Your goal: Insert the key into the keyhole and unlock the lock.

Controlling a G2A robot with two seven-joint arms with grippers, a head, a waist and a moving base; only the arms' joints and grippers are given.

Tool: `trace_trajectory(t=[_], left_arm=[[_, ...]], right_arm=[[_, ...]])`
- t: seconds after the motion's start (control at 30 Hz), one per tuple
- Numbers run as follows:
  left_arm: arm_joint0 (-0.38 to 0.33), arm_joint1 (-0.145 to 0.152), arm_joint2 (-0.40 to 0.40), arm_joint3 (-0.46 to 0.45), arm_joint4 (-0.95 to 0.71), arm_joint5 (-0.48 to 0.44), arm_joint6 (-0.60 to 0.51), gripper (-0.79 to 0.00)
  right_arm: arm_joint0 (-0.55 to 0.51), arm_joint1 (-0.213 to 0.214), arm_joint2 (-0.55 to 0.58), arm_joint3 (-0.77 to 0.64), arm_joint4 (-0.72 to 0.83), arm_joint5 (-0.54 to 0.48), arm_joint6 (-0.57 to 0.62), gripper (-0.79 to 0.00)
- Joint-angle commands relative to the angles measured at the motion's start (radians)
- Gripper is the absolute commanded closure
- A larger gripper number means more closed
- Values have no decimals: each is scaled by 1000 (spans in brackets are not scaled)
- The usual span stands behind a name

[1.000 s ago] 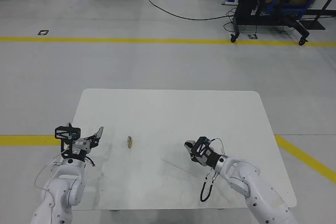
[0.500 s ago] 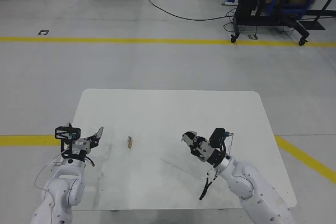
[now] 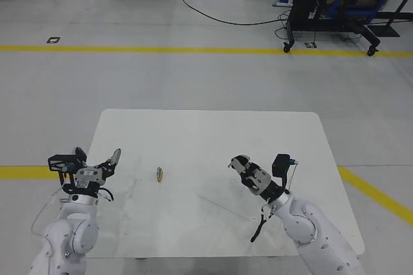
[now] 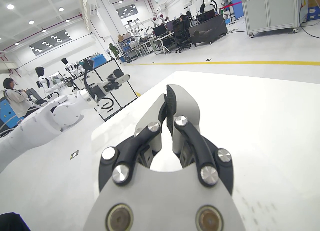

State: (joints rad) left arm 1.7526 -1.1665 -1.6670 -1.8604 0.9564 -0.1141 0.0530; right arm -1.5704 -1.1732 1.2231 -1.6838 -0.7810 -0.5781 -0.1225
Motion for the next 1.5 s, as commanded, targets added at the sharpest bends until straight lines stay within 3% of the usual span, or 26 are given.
trace_trajectory(t=[0.0,0.13,0.23,0.33,0.4,0.5,0.53,0.57,0.6,0.67,0.93,1.17,1.47], left_arm=[[-1,-4,-4,-20,-398,-101,-74,-785],[-43,-5,28,-31,-812,-220,-299,-785],[-107,-2,76,-15,-1152,-275,-551,-785],[-181,2,133,43,-1447,-255,-830,-785],[-239,4,162,108,-1557,-217,-977,-785],[-317,4,205,210,-1600,-194,-1091,-785],[-336,2,219,237,-1614,-198,-1111,-767],[-353,0,233,259,-1628,-202,-1124,-662],[-368,-2,249,272,-1641,-208,-1145,-437],[-391,-3,268,292,-1605,-243,-1161,-354],[-384,-2,317,223,-1279,-401,-1078,-277],[-355,1,343,168,-1061,-452,-987,-265],[-347,7,364,164,-994,-460,-947,-243]], right_arm=[[-4,-7,-30,10,99,-39,-29,0],[40,-22,-84,78,251,-75,-17,0],[73,-32,-123,110,310,-104,5,0],[92,-40,-158,124,362,-148,14,0],[102,-44,-172,134,390,-173,21,0],[115,-49,-185,150,408,-191,32,0],[118,-50,-191,154,413,-198,35,0],[121,-52,-196,159,419,-205,37,0],[124,-54,-201,164,424,-212,39,0],[130,-57,-208,171,431,-226,38,0],[149,-68,-224,190,426,-249,27,0],[164,-75,-226,203,421,-233,34,0],[179,-85,-234,226,438,-227,46,0]])
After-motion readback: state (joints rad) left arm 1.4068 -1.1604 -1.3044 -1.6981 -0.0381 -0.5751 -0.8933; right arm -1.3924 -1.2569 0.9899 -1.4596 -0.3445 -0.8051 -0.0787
